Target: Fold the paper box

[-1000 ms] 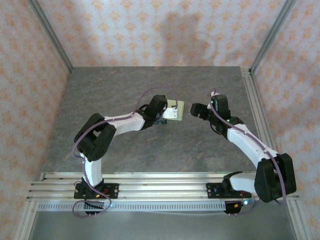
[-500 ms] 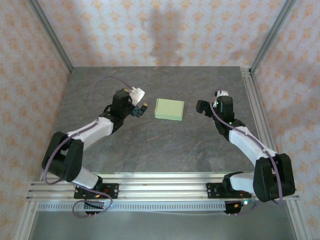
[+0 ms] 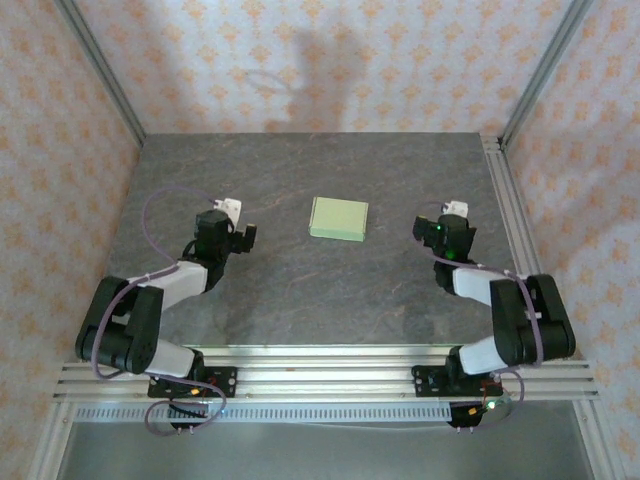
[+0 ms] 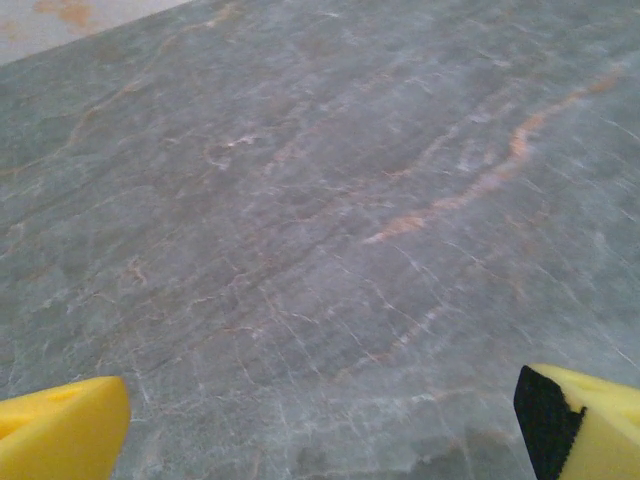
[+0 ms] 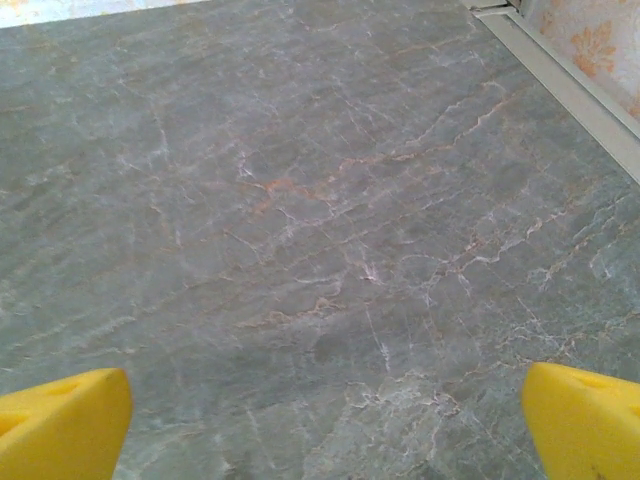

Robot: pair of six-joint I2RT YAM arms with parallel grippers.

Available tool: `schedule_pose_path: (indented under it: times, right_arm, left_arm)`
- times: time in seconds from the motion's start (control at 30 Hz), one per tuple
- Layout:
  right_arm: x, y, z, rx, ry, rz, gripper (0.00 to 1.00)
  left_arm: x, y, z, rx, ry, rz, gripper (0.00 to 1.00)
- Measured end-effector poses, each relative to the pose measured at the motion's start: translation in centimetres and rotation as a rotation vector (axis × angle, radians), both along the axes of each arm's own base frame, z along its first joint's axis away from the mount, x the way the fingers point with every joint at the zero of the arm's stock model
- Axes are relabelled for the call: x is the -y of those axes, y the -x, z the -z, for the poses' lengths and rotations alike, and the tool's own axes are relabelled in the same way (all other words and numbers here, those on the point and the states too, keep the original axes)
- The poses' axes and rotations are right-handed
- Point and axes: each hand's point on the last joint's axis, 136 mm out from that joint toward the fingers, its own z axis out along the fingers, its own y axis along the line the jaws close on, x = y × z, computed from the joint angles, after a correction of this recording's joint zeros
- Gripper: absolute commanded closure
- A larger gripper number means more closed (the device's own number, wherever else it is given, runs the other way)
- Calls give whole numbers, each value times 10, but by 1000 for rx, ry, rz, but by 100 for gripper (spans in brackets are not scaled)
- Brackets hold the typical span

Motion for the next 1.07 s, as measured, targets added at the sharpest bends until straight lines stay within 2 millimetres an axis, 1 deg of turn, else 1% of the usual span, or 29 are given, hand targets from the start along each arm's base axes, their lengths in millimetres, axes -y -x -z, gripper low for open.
schedule_pose_path:
  times: [0.07, 0.13, 0.2, 0.27, 0.37, 0.57, 1.07]
  right_arm:
    - [10, 2, 16, -5, -10, 12, 0]
    - [20, 6, 26, -17, -23, 30, 0]
    - [26, 5, 23, 4, -35, 36, 1]
    - [23, -1, 15, 44, -45, 21, 1]
    - [20, -4, 9, 71, -54, 3, 1]
    - [19, -6, 4, 94, -57, -3, 1]
    - [19, -7, 2, 102, -59, -2, 1]
  left_arm:
    - [-12, 3, 4, 24, 30, -50, 0]
    - [-28, 5, 9, 48, 58, -113, 0]
    - [-41, 5, 15, 53, 80, -163, 0]
    - [-46, 6, 19, 58, 95, -189, 0]
    - [-46, 4, 14, 86, 113, -194, 0]
    - [-46, 1, 8, 116, 132, -200, 0]
    - [-46, 0, 6, 128, 135, -200, 0]
